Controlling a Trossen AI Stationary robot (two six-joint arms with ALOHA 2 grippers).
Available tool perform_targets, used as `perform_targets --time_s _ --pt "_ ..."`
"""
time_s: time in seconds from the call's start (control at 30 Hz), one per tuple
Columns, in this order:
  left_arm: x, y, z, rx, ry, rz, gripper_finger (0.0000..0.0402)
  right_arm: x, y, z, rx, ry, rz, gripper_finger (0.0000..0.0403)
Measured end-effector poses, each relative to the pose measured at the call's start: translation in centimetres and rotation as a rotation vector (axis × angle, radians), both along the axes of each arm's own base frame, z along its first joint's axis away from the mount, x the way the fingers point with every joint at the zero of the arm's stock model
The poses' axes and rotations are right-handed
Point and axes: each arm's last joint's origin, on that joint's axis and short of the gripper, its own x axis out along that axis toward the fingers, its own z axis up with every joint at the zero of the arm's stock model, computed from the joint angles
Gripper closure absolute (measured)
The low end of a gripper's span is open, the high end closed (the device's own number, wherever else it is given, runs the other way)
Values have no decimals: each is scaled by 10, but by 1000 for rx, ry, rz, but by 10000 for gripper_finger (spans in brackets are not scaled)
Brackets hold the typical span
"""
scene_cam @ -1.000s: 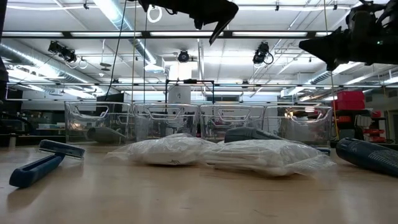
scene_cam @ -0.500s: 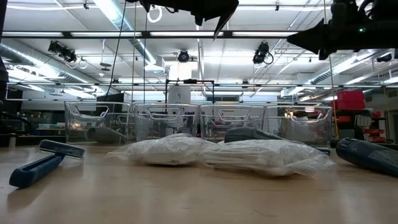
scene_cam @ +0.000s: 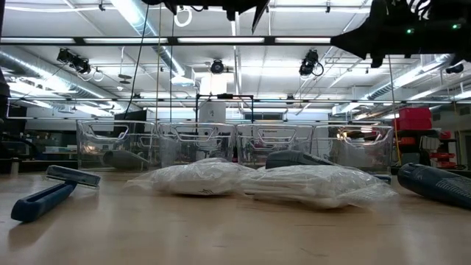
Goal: Pick & Place Travel size toiletries
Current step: Put the left blue shave cream into the middle right transparent bin
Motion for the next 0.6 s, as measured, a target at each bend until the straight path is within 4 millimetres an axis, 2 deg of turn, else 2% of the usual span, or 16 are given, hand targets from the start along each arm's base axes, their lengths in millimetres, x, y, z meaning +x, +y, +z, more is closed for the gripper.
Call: perform_targets --time_s 0.33,0.47,0.6 --pt "-6 8 18 -127 -194 67 248 12 -2 0 -7 -50 2 390" --pt "-8 8 26 -154 -286 93 248 20 -3 9 -33 -24 15 390" --pt "-9 8 27 -194 -305 99 248 29 -4 23 -68 0 6 390"
